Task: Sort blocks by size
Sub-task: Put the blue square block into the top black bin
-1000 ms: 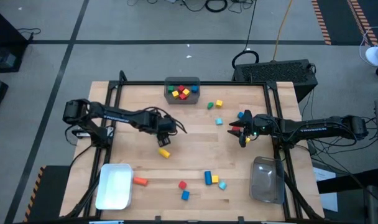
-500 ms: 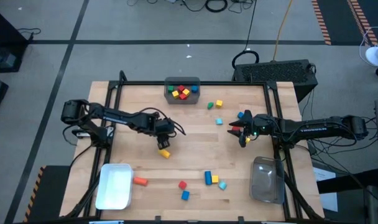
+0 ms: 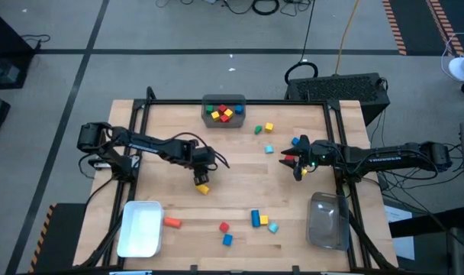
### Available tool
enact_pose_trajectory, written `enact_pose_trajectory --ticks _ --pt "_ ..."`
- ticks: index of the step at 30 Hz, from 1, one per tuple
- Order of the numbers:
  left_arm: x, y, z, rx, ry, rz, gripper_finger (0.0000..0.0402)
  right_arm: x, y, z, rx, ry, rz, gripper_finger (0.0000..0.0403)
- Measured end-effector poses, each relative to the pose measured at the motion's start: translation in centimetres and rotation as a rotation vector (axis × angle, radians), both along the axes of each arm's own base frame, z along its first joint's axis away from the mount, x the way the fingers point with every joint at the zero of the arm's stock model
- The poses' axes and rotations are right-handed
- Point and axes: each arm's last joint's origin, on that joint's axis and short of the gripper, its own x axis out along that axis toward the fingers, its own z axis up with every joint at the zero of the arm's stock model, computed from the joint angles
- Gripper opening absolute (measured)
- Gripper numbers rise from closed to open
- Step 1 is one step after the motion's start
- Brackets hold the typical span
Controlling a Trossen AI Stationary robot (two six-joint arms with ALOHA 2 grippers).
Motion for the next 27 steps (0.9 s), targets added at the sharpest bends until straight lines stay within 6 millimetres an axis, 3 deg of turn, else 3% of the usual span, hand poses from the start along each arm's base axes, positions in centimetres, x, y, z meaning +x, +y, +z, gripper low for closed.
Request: enact_pose_trajectory --ticks 19,27 --pt "0.0 0.6 -0.6 -0.013 -0.027 -0.01 0.021 0.0 0.0 0.0 0.0 0.0 0.0 0.0176" --pt "0.0 1.1 -0.6 -0.036 -0.034 0.006 0.014 0.0 0.0 0.0 0.002 -0.001 -0.001 0.0176"
